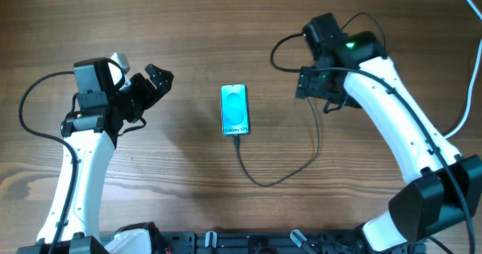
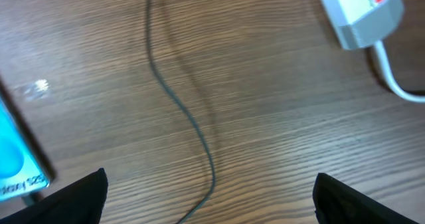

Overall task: Plug charger to phone and switch on socket
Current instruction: 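Move the right gripper up to the white power strip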

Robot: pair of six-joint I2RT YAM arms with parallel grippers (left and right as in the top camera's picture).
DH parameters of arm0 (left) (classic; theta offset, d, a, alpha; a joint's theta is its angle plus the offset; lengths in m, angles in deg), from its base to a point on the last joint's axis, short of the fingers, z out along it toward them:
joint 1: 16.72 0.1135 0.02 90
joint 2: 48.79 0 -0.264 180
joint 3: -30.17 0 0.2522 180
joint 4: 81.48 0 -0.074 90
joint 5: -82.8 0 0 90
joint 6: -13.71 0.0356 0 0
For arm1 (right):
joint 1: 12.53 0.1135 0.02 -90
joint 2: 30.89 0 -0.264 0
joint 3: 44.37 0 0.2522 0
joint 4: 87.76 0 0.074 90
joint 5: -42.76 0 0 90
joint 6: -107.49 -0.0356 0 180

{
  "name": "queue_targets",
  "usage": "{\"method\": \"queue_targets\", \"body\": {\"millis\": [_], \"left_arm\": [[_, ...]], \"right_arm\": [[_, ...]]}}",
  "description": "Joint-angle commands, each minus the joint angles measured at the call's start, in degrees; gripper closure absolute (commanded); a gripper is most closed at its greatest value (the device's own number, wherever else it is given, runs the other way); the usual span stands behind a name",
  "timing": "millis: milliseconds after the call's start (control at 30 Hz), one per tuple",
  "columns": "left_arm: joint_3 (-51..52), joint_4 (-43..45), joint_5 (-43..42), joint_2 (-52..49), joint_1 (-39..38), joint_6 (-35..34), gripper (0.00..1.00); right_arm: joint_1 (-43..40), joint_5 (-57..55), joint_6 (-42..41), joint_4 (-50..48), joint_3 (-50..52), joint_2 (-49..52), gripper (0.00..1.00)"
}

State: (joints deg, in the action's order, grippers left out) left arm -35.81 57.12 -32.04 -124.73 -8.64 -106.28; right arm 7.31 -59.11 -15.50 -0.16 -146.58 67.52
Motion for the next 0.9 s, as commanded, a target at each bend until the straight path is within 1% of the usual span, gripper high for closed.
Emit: {"method": "queue_targets", "body": {"millis": [0,333,767,867], "left_arm": [[-0.11,0.11,0.50,-0.31,0.42,1.29,0.00],[-0.11,0.11,0.50,-0.31,0.42,1.29,0.00],[-0.11,0.11,0.50,-0.31,0.42,1.29,0.00],[-0.11,0.11,0.50,-0.31,0.42,1.29,0.00]], "right_arm": [[-2.95,-1.46,-1.57,0.52,0.35,-0.28,0.00],[-10.80,-1.46,-3.23,-0.57,4.59,-0.26,0.00],[-11.10,-2.23,-3.17,-0.76,4.59,-0.26,0.00],[-12.90,-2.29,-3.15,-1.79,4.57,-0.26,0.00]]}}
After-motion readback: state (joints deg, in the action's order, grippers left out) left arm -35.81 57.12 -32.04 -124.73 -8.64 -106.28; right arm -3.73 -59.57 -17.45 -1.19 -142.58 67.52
